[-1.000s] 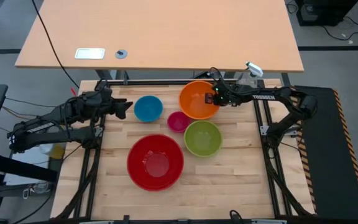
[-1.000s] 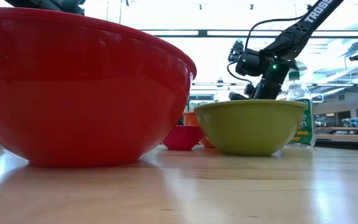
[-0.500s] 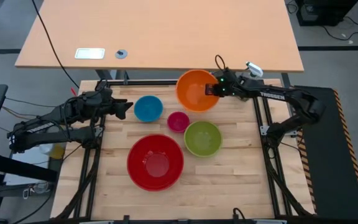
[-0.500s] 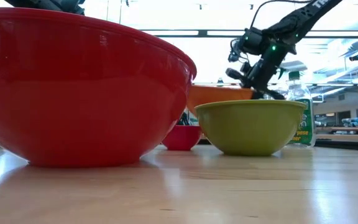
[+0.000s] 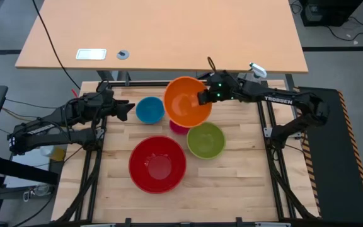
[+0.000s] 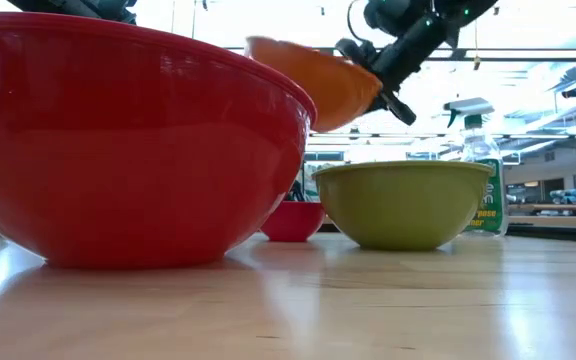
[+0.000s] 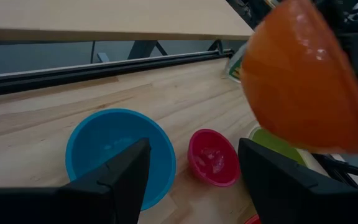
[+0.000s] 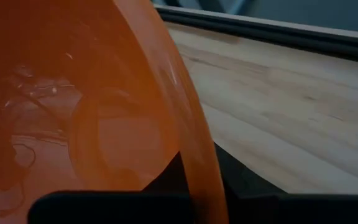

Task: Nest bowls inside each other
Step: Stack the orange bowl on top of the red bowl

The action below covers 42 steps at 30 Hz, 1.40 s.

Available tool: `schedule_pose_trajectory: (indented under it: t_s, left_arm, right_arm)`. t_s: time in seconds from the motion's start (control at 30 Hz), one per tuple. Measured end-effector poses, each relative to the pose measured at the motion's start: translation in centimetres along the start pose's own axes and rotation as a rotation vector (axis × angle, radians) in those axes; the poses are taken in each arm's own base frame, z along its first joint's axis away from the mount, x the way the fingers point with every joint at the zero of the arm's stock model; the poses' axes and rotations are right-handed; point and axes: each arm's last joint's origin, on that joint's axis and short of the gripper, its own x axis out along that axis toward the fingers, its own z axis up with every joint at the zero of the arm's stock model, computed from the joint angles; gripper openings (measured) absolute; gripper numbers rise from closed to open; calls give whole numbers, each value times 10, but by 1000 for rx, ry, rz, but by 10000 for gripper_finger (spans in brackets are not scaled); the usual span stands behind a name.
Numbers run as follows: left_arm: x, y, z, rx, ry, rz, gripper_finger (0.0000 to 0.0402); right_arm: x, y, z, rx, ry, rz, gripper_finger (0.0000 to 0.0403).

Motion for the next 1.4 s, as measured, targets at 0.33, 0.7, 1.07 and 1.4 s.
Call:
schedule_pose_trajectory:
  t_s: [0.33, 0.7, 1.07, 1.4]
  left_arm:
    - [0, 0, 0, -26, -6, 8, 247]
    - [0, 0, 0, -103, 6, -6, 247]
    - [-1, -3, -2, -75, 85, -104, 247]
    - [-10, -2, -1, -62, 67, -139, 247]
  right_arm:
    - [-4, 43, -40, -80, 95, 108, 27]
    - [-20, 92, -91, -58, 77, 188, 28]
    - [1, 188, -99, -209, 140, 105, 28]
    - [58, 200, -121, -259, 226, 26, 28]
